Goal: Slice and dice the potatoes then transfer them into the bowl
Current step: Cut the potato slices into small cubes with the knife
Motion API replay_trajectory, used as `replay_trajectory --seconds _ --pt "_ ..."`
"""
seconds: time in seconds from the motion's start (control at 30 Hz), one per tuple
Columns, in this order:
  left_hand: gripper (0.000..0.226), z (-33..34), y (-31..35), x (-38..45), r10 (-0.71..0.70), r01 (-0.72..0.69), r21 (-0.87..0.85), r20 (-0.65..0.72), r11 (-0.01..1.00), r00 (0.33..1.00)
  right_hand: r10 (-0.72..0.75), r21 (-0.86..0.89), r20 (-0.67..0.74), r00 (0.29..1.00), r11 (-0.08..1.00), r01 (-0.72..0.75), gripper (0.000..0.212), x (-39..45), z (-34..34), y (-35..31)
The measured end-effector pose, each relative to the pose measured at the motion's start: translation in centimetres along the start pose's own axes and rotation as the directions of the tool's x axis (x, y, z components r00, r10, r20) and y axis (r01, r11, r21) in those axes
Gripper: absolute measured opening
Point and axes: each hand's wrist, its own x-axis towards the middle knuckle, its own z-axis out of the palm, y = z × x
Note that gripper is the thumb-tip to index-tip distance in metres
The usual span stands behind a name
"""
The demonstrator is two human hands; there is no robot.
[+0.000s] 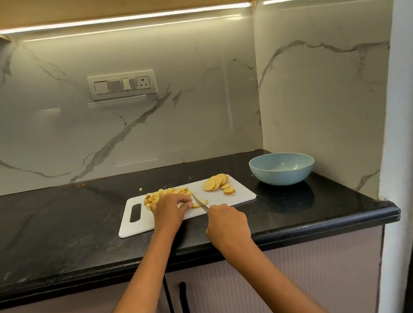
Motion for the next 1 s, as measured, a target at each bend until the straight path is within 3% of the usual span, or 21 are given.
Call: replay_trajectory --seconds 0.23,0.63,0.73,1.0 --pt "0.014 -0.1 0.5 -0.2 -0.005 0.004 0.112 0.003 0.994 1.000 -0.021 -0.029 0.003 1.000 0.999 0.021 0.027 -0.1 -0.3 -0.1" --pt "0.013 -0.7 0.2 -0.1 -0.017 0.012 0.068 0.076 0.998 0.997 -0.098 -0.116 -0.029 0.995 0.989 0.094 0.030 0.8 0.1 -1.1" --pt "0.013 -0.8 0.6 -0.1 -0.008 -0.001 0.123 0.065 0.992 0.998 -0.109 -0.133 -0.011 0.994 0.985 0.106 0.029 0.5 0.3 -1.2" --pt "0.014 -0.6 0.5 -0.4 -0.005 0.000 0.088 0.061 0.996 0.998 -0.042 -0.067 -0.010 0.999 0.997 0.041 0.027 1.1 0.1 -0.5"
